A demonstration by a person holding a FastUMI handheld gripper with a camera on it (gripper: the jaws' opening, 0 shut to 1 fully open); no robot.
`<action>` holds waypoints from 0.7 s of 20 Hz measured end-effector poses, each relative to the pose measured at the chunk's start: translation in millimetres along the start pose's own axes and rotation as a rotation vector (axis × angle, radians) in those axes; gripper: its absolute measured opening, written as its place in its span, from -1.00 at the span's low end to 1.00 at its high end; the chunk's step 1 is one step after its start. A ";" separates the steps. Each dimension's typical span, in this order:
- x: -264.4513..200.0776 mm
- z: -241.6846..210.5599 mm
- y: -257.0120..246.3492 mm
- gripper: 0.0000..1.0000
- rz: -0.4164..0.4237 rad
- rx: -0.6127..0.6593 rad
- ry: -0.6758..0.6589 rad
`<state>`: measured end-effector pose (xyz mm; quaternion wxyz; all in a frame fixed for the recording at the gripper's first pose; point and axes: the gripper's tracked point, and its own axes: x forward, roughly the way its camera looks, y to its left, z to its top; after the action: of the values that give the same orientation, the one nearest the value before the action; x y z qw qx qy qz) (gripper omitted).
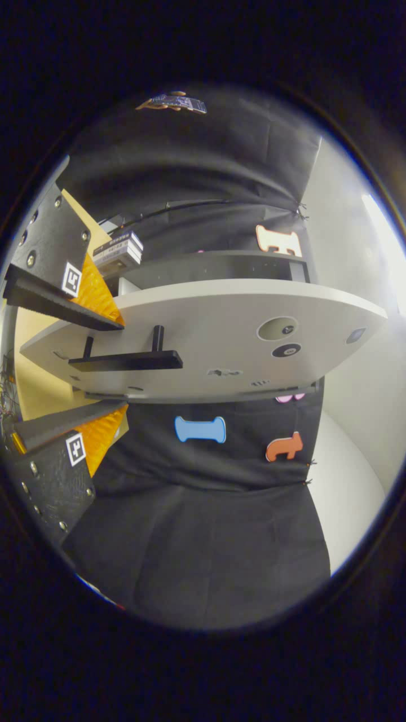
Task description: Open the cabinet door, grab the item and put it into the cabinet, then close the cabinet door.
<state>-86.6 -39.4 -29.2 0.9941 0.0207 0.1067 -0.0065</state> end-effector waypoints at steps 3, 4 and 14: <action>15.0 2.9 26.8 0.46 0.046 0.009 -0.008; 19.9 3.4 39.3 0.46 0.063 0.020 -0.012; 79.8 1.0 103.7 0.63 0.074 0.029 -0.036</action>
<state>-6.6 63.6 -41.0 0.9950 0.0392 0.0880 0.0282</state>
